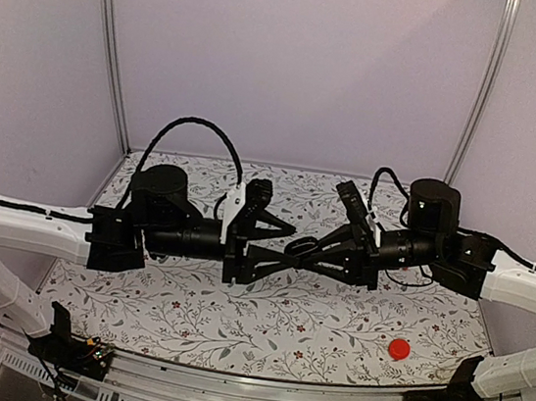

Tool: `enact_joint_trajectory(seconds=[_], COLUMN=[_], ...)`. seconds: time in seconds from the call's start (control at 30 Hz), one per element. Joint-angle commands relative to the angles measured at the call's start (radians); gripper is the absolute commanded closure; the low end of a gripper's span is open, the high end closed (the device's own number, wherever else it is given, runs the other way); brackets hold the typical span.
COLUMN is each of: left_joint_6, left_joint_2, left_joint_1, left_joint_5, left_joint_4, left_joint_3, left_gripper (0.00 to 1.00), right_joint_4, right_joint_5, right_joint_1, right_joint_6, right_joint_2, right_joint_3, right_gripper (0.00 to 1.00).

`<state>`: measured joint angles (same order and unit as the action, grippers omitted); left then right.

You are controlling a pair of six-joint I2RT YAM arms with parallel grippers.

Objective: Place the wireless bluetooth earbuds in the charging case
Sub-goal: Open the charging case.

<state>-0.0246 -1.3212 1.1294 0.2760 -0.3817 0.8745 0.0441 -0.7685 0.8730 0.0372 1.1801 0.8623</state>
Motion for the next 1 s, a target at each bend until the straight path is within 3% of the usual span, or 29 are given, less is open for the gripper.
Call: enact_joint_trajectory(seconds=[0.0, 0.47, 0.63, 0.97], left_joint_6=[0.017, 0.067, 0.049, 0.054], left_joint_2=[-0.019, -0.013, -0.021, -0.047], left_joint_1=[-0.016, -0.061, -0.056, -0.057], left_joint_5=[-0.006, 0.034, 0.102, 0.056], left_joint_4=[-0.001, -0.013, -0.012, 0.013], left_joint_3=[0.038, 0.03, 0.033, 0.056], left_gripper=[0.45, 0.47, 0.42, 0.43], right_joint_4=[-0.016, -0.024, -0.024, -0.025], right_joint_5=[-0.001, 0.007, 0.021, 0.007], right_joint_1=[0.01, 0.027, 0.027, 0.027], right_joint_6=[-0.025, -0.075, -0.068, -0.069], right_joint_2=[-0.028, -0.041, -0.033, -0.028], right_joint_3=[0.011, -0.001, 0.001, 0.006], right_gripper=[0.94, 0.97, 0.98, 0.98])
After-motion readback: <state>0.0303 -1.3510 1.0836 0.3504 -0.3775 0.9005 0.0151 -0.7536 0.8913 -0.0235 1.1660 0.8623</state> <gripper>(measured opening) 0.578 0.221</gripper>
